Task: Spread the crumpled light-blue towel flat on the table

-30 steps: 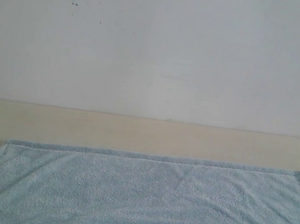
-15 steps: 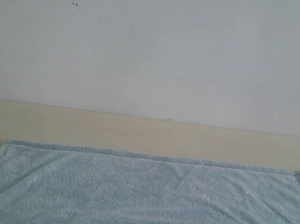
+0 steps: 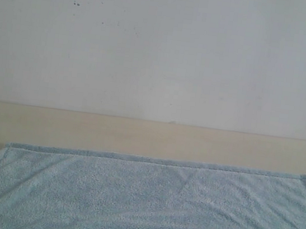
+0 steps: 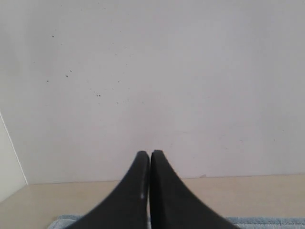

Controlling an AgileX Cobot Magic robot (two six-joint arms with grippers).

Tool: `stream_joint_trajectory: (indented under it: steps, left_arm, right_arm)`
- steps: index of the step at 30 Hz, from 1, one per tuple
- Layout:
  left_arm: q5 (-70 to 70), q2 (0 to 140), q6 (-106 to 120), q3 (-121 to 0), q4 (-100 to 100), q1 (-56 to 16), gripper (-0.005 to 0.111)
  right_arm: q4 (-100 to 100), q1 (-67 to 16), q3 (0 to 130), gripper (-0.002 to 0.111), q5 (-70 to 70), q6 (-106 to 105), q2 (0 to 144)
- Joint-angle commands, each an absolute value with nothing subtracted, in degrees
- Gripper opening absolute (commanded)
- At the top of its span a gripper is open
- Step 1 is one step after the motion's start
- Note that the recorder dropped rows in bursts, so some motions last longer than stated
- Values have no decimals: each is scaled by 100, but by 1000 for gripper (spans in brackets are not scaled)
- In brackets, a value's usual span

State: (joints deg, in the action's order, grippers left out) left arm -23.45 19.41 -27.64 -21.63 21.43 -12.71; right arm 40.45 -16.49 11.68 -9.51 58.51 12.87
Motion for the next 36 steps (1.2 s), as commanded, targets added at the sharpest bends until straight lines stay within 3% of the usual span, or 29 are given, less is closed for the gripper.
stream_joint_trajectory:
  steps: [1, 6, 14, 18, 21, 28, 36]
  left_arm:
    - [-2357, 1908, -2737, -2140, 2075, -1315, 4]
    - [-2357, 1908, -2737, -2140, 2075, -1315, 4]
    - [-2340, 1908, -2737, -2140, 2075, -1315, 4]
    - [-3284, 1018, -1450, -1899, 1489, -971, 4]
    - [-2978, 0, -1610, -1087, 1265, -915, 4]
    - [-2175, 0, -1586, 0, 1649, -497, 4]
    - [-2112, 0, -1507, 0, 1794, -453, 4]
  right_arm:
    - [4080, -1657, 757, 0, -929, 5564, 696]
    - [4051, -1657, 31, 0, -964, 5240, 12]
    - [4064, -1657, 0, 0, -477, 4560, 0]
    - [1939, -1657, 0, 0, 0, 2041, 0]
    - [1333, -1657, 0, 0, 130, 1267, 0]
    - [938, -1657, 0, 0, 169, 674, 0]
    - [546, -1657, 0, 0, 158, 254, 0]
